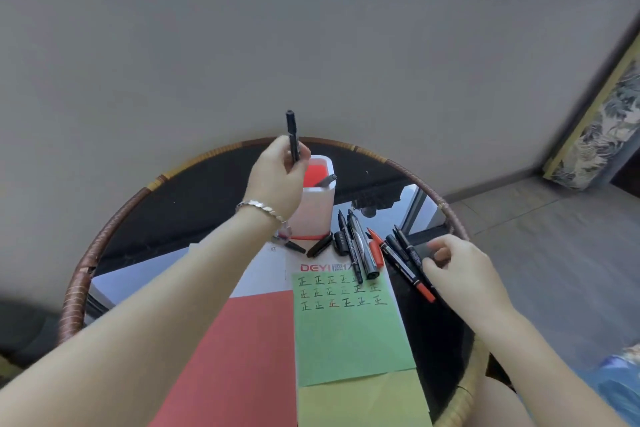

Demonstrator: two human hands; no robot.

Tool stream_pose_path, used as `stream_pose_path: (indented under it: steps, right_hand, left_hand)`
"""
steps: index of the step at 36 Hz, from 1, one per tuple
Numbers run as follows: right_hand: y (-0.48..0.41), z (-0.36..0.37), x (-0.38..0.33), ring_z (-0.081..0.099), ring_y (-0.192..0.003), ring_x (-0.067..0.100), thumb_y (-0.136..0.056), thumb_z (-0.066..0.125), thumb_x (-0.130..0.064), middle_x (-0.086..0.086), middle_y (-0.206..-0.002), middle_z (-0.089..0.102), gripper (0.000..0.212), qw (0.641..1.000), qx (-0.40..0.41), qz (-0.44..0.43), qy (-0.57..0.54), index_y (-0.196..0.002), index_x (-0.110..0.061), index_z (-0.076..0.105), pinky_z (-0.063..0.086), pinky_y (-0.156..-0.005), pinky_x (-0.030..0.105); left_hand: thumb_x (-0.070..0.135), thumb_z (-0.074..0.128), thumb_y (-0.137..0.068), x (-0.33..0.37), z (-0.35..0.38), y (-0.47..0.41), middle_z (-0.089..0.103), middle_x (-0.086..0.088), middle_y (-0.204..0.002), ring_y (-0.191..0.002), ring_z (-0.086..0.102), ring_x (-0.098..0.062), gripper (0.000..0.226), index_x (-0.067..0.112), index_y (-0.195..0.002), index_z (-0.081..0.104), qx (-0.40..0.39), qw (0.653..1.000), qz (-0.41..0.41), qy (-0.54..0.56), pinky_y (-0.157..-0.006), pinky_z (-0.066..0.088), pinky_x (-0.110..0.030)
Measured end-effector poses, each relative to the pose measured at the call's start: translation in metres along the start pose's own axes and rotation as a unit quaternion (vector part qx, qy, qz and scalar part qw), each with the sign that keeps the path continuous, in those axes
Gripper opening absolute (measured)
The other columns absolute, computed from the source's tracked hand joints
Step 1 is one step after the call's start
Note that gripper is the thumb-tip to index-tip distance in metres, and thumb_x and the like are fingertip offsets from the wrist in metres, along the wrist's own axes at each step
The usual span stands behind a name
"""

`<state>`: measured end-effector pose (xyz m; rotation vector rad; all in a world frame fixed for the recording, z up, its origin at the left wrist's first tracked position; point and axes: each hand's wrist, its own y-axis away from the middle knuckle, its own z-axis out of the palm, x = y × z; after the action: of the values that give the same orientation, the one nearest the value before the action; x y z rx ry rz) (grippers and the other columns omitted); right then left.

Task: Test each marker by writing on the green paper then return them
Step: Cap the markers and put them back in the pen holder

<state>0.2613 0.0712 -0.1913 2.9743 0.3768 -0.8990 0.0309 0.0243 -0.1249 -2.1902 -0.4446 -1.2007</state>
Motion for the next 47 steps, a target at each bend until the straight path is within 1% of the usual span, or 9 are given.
stream_pose_path:
  steps: [5,12,16,23,27,30,36,42,47]
  right_hand:
    - [-0.006,0.005,0.004,0.05,-0.084,0.015,-0.09,0.05,-0.019,0.001,-0.104,0.059,0.025,0.998,-0.029,0.028,0.047,-0.115,-0.018,0.056,0.039,-0.064,0.026]
    - [-0.01,0.002,0.001,0.054,-0.084,0.011,-0.085,0.057,-0.026,-0.007,-0.086,0.06,0.031,0.996,-0.065,0.035,0.048,-0.116,-0.022,0.053,0.048,-0.076,0.029]
    - [-0.011,0.002,0.001,0.056,-0.081,0.011,-0.081,0.059,-0.018,-0.009,-0.081,0.059,0.036,0.995,-0.077,0.039,0.041,-0.117,-0.02,0.053,0.05,-0.079,0.031]
    - [-0.009,-0.006,0.016,0.055,-0.072,0.006,-0.083,0.056,-0.011,-0.007,-0.075,0.056,0.03,0.995,-0.059,0.046,-0.062,-0.113,-0.011,0.06,0.039,-0.058,0.015]
    - [-0.004,-0.015,0.024,0.063,-0.076,0.018,-0.082,0.054,-0.009,-0.004,-0.074,0.055,0.024,0.992,-0.034,0.045,-0.109,-0.103,-0.016,0.062,0.047,-0.065,0.025]
    - [0.0,-0.02,0.031,0.054,-0.071,0.007,-0.083,0.054,-0.01,-0.007,-0.074,0.053,0.016,0.993,-0.024,0.027,-0.116,-0.095,-0.02,0.059,0.038,-0.057,0.019]
    - [0.006,-0.025,0.037,0.049,-0.067,0.006,-0.081,0.055,-0.01,-0.004,-0.072,0.052,0.016,0.99,-0.02,0.024,-0.137,-0.085,-0.024,0.06,0.035,-0.056,0.019]
    - [0.008,-0.023,0.037,0.049,-0.066,0.01,-0.08,0.056,-0.01,-0.002,-0.073,0.053,0.015,0.988,-0.014,0.028,-0.149,-0.087,-0.022,0.063,0.035,-0.056,0.02]
    - [0.011,-0.021,0.036,0.049,-0.066,0.01,-0.081,0.056,-0.011,-0.003,-0.074,0.052,0.017,0.985,-0.011,0.021,-0.169,-0.088,-0.024,0.063,0.036,-0.057,0.021]
  left_hand:
    - [0.004,0.049,-0.09,-0.007,0.002,0.006,0.065,-0.006,-0.1,-0.096,0.06,-0.022,0.014,0.011,-0.098,0.059,-0.021,0.999,0.0,-0.049,-0.084,0.048,-0.033]
    - [0.008,0.055,-0.09,-0.002,-0.005,0.03,0.047,-0.004,-0.136,-0.123,0.044,-0.011,0.053,0.018,-0.136,0.033,0.012,0.998,0.029,-0.06,-0.093,0.031,-0.014]
    - [0.007,0.057,-0.084,0.0,0.006,0.063,0.04,0.0,-0.129,-0.116,0.033,-0.003,0.052,0.016,-0.131,0.037,0.081,0.981,0.157,-0.08,-0.094,0.027,-0.011]
    - [0.016,0.056,-0.076,-0.002,0.061,0.092,0.067,0.003,-0.097,-0.093,0.061,-0.018,0.023,0.016,-0.097,0.066,-0.125,0.947,0.242,-0.169,-0.081,0.052,-0.04]
    - [0.022,0.054,-0.088,0.0,0.092,0.079,0.062,0.004,-0.114,-0.113,0.05,-0.015,0.026,0.017,-0.114,0.059,-0.202,0.941,0.171,-0.211,-0.098,0.038,-0.033]
    - [0.033,0.052,-0.09,-0.001,0.112,0.063,0.053,0.005,-0.127,-0.125,0.036,-0.014,0.037,0.021,-0.125,0.049,-0.215,0.928,0.138,-0.272,-0.102,0.029,-0.03]
    - [0.051,0.054,-0.083,-0.007,0.136,0.049,0.052,-0.001,-0.123,-0.122,0.036,-0.022,0.053,0.021,-0.126,0.043,-0.272,0.878,0.076,-0.385,-0.098,0.031,-0.034]
    - [0.037,0.058,-0.086,-0.003,0.138,0.049,0.055,-0.003,-0.116,-0.112,0.047,-0.023,0.047,0.019,-0.126,0.043,-0.237,0.902,0.084,-0.352,-0.096,0.032,-0.035]
    - [0.031,0.048,-0.092,0.012,0.112,0.062,0.062,-0.004,-0.106,-0.094,0.057,-0.015,0.031,0.015,-0.118,0.053,-0.139,0.987,0.035,-0.075,-0.082,0.046,-0.029]
